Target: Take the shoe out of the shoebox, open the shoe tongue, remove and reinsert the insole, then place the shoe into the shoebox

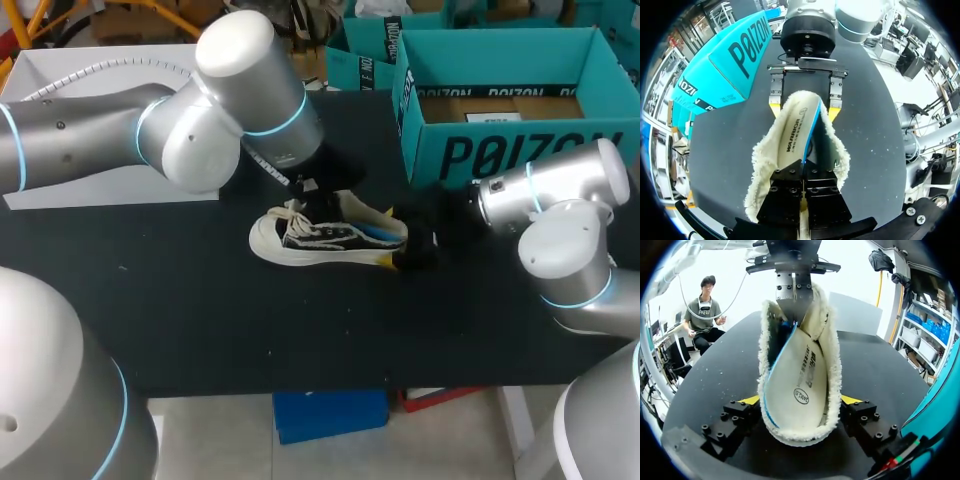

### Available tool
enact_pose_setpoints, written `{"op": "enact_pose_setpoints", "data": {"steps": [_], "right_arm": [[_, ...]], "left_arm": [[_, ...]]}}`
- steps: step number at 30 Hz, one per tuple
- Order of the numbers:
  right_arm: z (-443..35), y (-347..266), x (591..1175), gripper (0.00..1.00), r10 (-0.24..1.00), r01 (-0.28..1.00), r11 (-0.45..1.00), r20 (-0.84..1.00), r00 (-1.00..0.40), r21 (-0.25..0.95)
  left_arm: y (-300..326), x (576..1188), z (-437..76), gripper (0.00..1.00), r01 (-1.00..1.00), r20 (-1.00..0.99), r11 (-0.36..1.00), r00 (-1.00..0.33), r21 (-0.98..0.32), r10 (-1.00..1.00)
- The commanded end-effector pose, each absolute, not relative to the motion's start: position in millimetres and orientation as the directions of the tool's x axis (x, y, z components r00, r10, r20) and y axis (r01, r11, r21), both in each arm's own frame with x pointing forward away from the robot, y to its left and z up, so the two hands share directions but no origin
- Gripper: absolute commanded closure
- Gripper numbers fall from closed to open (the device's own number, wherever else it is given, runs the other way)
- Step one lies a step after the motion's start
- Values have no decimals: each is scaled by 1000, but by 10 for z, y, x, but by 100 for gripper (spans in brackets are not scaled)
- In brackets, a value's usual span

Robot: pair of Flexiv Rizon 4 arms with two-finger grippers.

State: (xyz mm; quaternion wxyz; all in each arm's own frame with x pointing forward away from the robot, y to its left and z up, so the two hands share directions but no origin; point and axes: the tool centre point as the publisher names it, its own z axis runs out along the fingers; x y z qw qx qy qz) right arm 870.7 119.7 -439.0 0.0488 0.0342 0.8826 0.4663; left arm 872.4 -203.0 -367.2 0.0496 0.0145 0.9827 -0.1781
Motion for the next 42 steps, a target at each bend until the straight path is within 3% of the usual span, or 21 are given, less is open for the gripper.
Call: {"op": "enact_pose_setpoints", "data": {"steps": [1, 24, 25, 26, 27, 28, 31, 32, 33, 42], "right_arm": [[-4422, 1228, 8714, 100, 108, 17, 564, -54, -993, 825], [-4422, 1228, 8714, 100, 108, 17, 564, -54, -993, 825], [-4422, 1228, 8714, 100, 108, 17, 564, -54, -993, 825], [-4422, 1228, 8714, 100, 108, 17, 564, -54, -993, 825], [-4422, 1228, 8714, 100, 108, 17, 564, -54, -993, 825], [-4422, 1228, 8714, 100, 108, 17, 564, -54, -993, 825], [-4422, 1228, 8714, 100, 108, 17, 564, -54, -993, 825], [-4422, 1228, 8714, 100, 108, 17, 564, -54, -993, 825], [-4422, 1228, 8714, 100, 108, 17, 564, -54, -993, 825], [-4422, 1228, 8714, 100, 108, 17, 564, -54, -993, 825]], "left_arm": [[-1946, 8686, -3612, 100, 46, -110, 933, -994, -357, 7], [-2187, 8677, -3760, 100, 108, -69, 941, -993, -321, 91], [-2210, 8669, -3759, 78, 116, -69, 940, -993, -320, 99], [-2225, 8667, -3755, 64, 123, -69, 940, -992, -318, 107], [-2245, 8663, -3747, 64, 125, -71, 940, -992, -318, 108], [-2266, 8663, -3725, 75, 127, -78, 938, -991, -322, 107], [-2316, 8669, -3665, 59, 146, -95, 933, -988, -330, 121], [-2334, 8670, -3639, 58, 155, -104, 931, -986, -330, 127], [-2352, 8669, -3617, 66, 161, -111, 929, -985, -334, 131], [-2563, 8564, -3488, 75, 248, -163, 906, -966, -343, 202]]}}
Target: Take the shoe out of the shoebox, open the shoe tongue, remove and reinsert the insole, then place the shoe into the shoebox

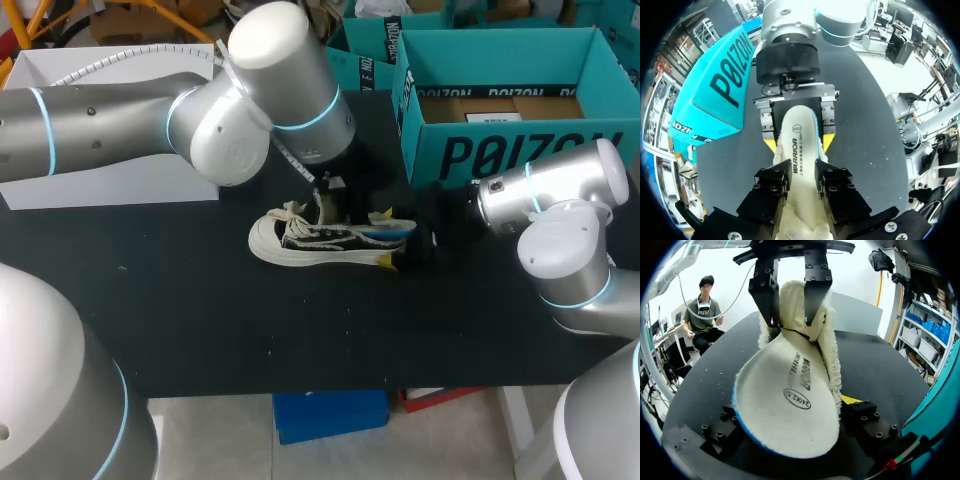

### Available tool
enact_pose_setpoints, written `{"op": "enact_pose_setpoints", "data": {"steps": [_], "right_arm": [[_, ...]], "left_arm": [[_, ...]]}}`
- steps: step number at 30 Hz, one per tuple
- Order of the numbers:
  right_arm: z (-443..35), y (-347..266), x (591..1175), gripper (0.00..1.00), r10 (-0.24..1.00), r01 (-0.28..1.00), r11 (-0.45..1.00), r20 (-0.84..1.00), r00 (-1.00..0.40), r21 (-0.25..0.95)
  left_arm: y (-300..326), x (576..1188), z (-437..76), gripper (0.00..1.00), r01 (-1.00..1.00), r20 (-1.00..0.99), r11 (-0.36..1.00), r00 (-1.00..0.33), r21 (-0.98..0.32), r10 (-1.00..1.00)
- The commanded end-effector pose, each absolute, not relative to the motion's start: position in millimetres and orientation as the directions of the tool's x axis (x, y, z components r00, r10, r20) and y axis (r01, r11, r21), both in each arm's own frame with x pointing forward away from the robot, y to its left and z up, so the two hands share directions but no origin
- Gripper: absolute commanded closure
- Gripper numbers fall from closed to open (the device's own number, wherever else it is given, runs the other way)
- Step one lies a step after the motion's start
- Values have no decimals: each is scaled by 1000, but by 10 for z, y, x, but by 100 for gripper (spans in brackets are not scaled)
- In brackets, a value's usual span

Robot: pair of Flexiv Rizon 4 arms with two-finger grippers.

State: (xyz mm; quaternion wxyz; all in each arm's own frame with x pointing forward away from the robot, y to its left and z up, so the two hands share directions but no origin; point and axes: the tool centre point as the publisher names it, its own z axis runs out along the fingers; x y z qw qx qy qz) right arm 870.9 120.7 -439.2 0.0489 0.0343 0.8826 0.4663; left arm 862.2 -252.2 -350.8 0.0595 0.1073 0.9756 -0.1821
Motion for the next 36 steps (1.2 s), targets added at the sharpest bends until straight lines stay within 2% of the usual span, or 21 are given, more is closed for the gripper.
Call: {"op": "enact_pose_setpoints", "data": {"steps": [1, 6, 10, 12, 16, 36], "right_arm": [[-4422, 1228, 8714, 100, 108, 17, 564, -54, -993, 825], [-4422, 1228, 8714, 100, 108, 17, 564, -54, -993, 825], [-4422, 1228, 8714, 100, 108, 17, 564, -54, -993, 825], [-4422, 1228, 8714, 100, 108, 17, 564, -54, -993, 825], [-4422, 1228, 8714, 100, 108, 17, 564, -54, -993, 825], [-4422, 1228, 8714, 100, 108, 17, 564, -54, -993, 825]], "left_arm": [[-2583, 8543, -3486, 75, 253, -164, 904, -964, -345, 207], [-2662, 8465, -3504, 74, 278, -172, 898, -958, -341, 231], [-2693, 8438, -3554, 65, 284, -184, 903, -955, -322, 234], [-2696, 8440, -3577, 73, 284, -185, 904, -954, -319, 235], [-2719, 8427, -3629, 68, 292, -200, 911, -950, -292, 241], [-2793, 8572, -3826, 67, 281, -187, 917, -954, -284, 235]]}}
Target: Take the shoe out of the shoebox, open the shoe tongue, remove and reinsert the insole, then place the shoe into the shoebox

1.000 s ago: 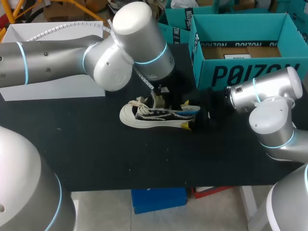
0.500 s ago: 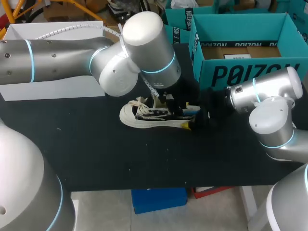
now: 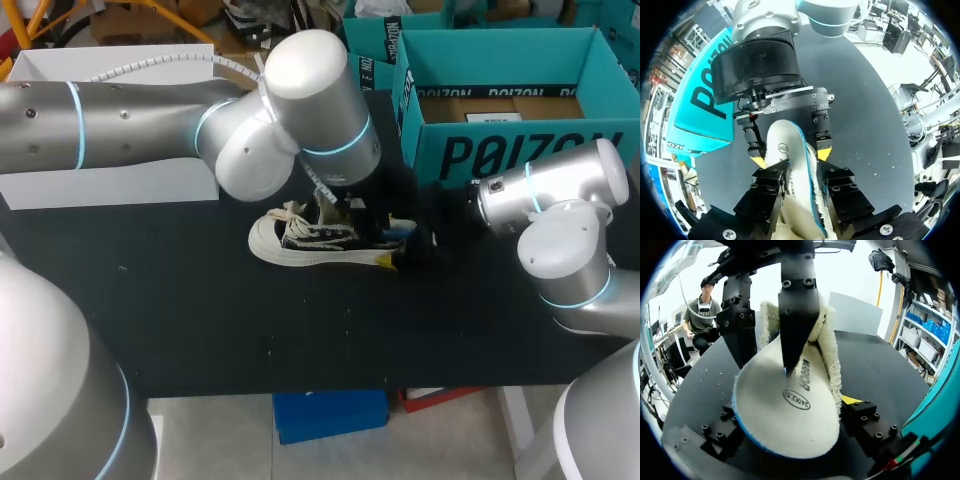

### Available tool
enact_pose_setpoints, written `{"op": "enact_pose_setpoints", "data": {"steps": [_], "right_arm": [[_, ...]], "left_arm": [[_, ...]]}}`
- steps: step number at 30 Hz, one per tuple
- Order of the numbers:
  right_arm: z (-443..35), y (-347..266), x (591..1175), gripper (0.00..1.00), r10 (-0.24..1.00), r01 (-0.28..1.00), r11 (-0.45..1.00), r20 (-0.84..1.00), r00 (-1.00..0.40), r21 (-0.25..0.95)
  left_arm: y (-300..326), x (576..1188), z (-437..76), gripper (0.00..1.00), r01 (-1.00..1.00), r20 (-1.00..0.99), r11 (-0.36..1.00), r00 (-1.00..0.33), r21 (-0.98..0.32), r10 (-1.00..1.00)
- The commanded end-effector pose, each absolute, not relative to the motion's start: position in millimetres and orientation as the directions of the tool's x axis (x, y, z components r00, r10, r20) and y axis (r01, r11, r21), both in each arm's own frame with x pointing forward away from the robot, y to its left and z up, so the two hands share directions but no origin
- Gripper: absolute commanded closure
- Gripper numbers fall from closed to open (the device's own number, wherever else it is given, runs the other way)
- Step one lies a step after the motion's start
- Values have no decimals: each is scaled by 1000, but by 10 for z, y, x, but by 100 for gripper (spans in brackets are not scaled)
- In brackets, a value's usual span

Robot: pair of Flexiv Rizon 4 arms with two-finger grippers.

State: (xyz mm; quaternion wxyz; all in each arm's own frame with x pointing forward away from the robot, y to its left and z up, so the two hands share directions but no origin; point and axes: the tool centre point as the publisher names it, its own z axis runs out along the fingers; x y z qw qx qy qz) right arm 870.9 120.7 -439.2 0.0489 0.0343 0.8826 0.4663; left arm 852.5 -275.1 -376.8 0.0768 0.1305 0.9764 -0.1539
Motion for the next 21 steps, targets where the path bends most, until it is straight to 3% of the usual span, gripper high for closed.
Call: {"op": "enact_pose_setpoints", "data": {"steps": [1, 9, 10, 12, 14, 21], "right_arm": [[-4422, 1228, 8714, 100, 108, 17, 564, -54, -993, 825], [-4422, 1228, 8714, 100, 108, 17, 564, -54, -993, 825], [-4422, 1228, 8714, 100, 108, 17, 564, -54, -993, 825], [-4422, 1228, 8714, 100, 108, 17, 564, -54, -993, 825], [-4422, 1228, 8714, 100, 108, 17, 564, -54, -993, 825], [-4422, 1228, 8714, 100, 108, 17, 564, -54, -993, 825]], "left_arm": [[-2799, 8581, -3826, 67, 281, -187, 917, -954, -285, 235], [-2859, 8623, -3862, 71, 276, -182, 919, -956, -282, 232], [-2862, 8625, -3864, 77, 275, -180, 919, -956, -283, 230], [-2870, 8625, -3863, 80, 273, -181, 920, -957, -282, 228], [-2872, 8625, -3861, 100, 268, -184, 922, -957, -279, 223], [-2847, 8644, -3833, 100, 257, -182, 925, -960, -280, 212]]}}
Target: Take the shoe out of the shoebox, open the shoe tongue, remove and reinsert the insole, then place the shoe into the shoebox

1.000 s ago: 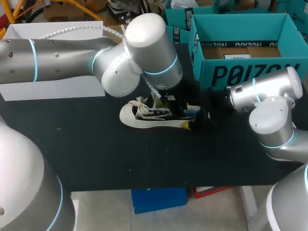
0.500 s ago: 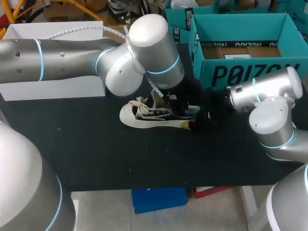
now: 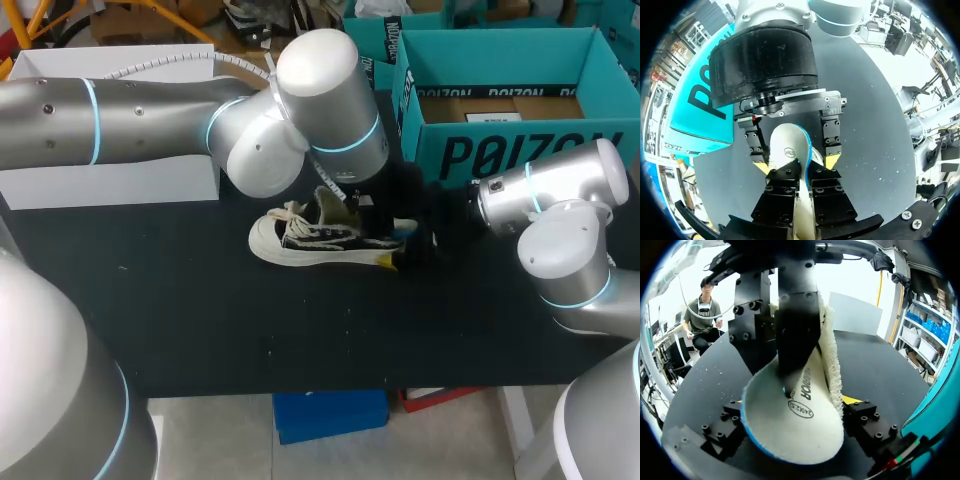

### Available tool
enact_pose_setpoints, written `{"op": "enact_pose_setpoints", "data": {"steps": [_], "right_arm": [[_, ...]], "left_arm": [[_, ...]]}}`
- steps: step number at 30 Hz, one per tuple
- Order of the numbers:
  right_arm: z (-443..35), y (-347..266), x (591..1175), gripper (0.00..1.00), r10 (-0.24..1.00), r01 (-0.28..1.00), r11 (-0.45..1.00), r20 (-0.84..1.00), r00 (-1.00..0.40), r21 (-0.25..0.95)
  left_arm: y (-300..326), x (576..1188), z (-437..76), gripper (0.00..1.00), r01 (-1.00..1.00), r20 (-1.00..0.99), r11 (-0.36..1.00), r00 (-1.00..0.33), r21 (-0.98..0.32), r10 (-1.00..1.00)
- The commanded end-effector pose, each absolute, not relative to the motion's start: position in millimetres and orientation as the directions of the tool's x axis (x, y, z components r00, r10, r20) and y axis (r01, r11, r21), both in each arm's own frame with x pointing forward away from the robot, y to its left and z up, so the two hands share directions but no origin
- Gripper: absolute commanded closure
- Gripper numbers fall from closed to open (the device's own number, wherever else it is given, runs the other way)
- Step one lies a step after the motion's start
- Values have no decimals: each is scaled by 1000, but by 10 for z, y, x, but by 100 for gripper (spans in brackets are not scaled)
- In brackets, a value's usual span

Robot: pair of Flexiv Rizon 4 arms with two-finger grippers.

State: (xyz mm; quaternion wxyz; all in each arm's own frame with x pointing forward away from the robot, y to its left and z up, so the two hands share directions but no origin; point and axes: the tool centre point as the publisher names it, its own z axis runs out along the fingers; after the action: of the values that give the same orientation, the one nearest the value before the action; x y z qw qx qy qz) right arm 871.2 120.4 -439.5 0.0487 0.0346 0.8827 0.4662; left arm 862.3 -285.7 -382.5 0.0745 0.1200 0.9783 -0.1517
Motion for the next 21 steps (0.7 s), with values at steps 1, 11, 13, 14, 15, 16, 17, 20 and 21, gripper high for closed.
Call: {"op": "enact_pose_setpoints", "data": {"steps": [1, 11, 13, 14, 15, 16, 17, 20, 21], "right_arm": [[-4422, 1228, 8714, 100, 108, 17, 564, -54, -993, 825], [-4422, 1228, 8714, 100, 108, 17, 564, -54, -993, 825], [-4422, 1228, 8714, 100, 108, 17, 564, -54, -993, 825], [-4422, 1228, 8714, 100, 108, 17, 564, -54, -993, 825], [-4422, 1228, 8714, 100, 108, 17, 564, -54, -993, 825], [-4422, 1228, 8714, 100, 108, 17, 564, -54, -993, 825], [-4422, 1228, 8714, 100, 108, 17, 564, -54, -993, 825], [-4422, 1228, 8714, 100, 108, 17, 564, -54, -993, 825], [-4422, 1228, 8714, 100, 108, 17, 564, -54, -993, 825]], "left_arm": [[-2837, 8642, -3814, 100, 256, -180, 924, -961, -286, 210], [-2653, 8514, -3630, 100, 245, -126, 895, -969, -373, 212], [-2613, 8487, -3582, 100, 238, -118, 889, -971, -391, 208], [-2591, 8470, -3548, 100, 239, -115, 882, -971, -407, 210], [-2571, 8458, -3511, 100, 238, -108, 874, -971, -424, 212], [-2549, 8442, -3467, 100, 235, -109, 870, -972, -433, 208], [-2532, 8420, -3421, 100, 240, -110, 862, -971, -446, 214], [-2494, 8372, -3272, 100, 238, -104, 837, -971, -493, 215], [-2489, 8355, -3218, 100, 237, -97, 822, -971, -517, 219]]}}
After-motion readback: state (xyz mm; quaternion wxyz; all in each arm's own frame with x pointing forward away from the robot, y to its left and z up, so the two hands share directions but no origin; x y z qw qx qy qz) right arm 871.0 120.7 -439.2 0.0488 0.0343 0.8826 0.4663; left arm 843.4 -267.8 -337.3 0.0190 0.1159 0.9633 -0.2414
